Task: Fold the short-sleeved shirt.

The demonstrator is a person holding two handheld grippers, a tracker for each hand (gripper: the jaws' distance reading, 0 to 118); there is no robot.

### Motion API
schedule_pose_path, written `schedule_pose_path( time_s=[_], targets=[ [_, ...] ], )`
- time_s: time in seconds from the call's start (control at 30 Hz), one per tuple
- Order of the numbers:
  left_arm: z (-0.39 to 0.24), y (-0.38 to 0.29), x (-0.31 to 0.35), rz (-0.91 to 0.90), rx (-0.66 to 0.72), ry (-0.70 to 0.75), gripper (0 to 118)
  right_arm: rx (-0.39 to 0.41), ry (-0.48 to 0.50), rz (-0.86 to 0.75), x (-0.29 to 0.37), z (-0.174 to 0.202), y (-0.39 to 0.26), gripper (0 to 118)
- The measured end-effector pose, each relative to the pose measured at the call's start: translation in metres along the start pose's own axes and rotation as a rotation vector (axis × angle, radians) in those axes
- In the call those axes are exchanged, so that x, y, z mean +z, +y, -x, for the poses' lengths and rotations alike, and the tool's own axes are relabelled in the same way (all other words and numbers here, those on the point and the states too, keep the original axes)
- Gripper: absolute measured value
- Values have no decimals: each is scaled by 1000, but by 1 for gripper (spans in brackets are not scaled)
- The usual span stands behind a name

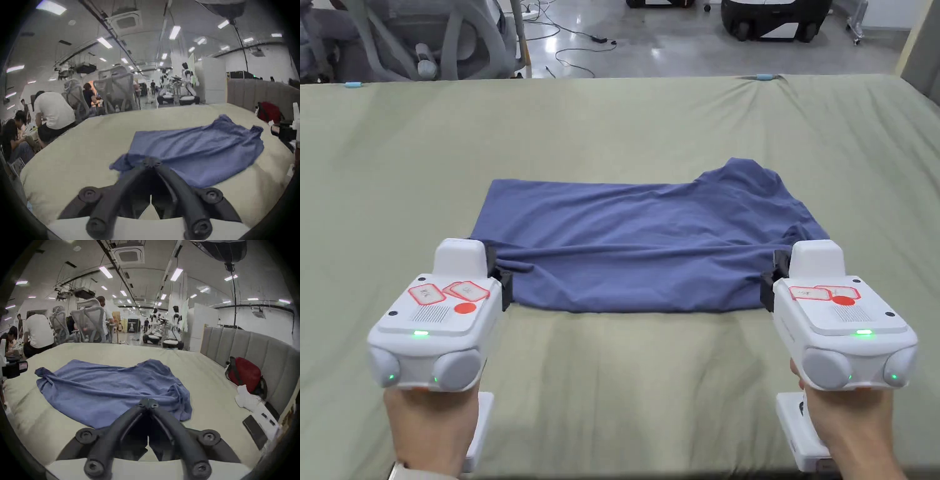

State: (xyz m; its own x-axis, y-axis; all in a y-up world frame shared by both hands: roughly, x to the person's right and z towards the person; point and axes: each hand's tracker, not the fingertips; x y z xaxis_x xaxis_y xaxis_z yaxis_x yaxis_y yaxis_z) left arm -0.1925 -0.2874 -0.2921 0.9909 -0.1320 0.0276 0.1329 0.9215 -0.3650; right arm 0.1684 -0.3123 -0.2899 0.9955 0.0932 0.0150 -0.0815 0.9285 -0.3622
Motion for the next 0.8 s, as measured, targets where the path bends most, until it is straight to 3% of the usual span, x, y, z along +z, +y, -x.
schedule_pose_path(
  time_s=[0.03,0.13,0.3,0.57,0.6,0.7,0.73,0.8],
  targets=[
    [4,2,-1,1,0,-43,0,-9,14,4,3,-1,-3,0],
    [13,-8,-20,24,-60,36,0,-6,16,-36,13,0,6,0],
    [26,-13,-29,89,57,31,0,30,33,15,4,-1,0,0],
    [67,-15,-56,254,208,138,0,-59,4,45,-2,-17,1,0],
    [69,-12,-51,256,256,149,5,-66,7,48,-3,-19,1,0],
    [80,-9,-73,301,291,111,81,-73,8,60,-6,-23,-1,0],
    [81,-8,-82,331,265,89,95,-78,8,65,-7,-25,-1,0],
    [73,-7,-91,325,202,78,92,-96,10,68,-8,-29,-1,0]
  ],
)
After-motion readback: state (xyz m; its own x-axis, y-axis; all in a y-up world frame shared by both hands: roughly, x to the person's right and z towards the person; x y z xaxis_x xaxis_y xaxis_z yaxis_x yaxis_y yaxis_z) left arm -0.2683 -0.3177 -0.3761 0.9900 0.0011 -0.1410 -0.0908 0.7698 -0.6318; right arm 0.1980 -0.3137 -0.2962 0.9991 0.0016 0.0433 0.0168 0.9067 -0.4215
